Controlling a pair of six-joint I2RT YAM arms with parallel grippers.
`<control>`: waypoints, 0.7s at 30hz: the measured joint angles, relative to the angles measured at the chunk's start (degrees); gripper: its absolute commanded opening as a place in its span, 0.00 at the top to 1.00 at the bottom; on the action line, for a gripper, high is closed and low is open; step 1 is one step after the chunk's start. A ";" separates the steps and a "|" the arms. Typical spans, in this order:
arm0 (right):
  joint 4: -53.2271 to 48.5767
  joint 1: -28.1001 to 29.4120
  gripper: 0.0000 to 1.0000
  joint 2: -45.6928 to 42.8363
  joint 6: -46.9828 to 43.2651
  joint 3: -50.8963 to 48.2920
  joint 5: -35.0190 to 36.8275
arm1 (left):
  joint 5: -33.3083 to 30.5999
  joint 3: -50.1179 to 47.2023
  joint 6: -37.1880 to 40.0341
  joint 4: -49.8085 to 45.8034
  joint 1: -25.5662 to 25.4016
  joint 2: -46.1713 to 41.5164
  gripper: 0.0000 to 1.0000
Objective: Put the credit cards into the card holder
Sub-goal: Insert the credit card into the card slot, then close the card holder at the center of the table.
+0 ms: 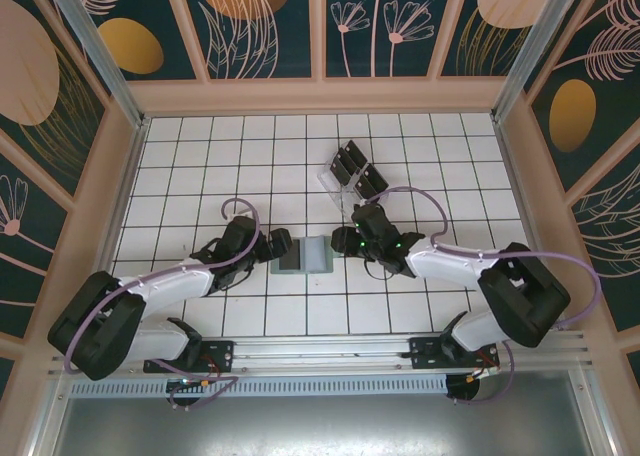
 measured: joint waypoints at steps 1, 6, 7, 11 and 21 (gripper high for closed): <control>0.52 0.00 0.55 0.70 0.13 0.00 -0.13 | 0.31 0.00 0.02 0.33 0.00 0.31 0.01; 1.81 0.00 0.59 2.89 0.37 -0.11 -0.33 | 1.53 0.00 0.00 2.14 -0.37 2.10 0.01; 2.03 0.00 0.61 3.04 0.39 -0.20 -0.35 | 1.79 0.00 -0.02 2.64 -0.66 2.51 0.02; 2.89 -0.02 0.70 3.15 0.85 -0.57 -0.33 | 2.45 0.24 -0.26 3.91 -2.23 4.13 0.01; 4.00 -0.11 1.00 4.52 1.86 -1.77 -0.57 | 1.99 0.83 -0.72 6.01 -4.42 6.12 0.02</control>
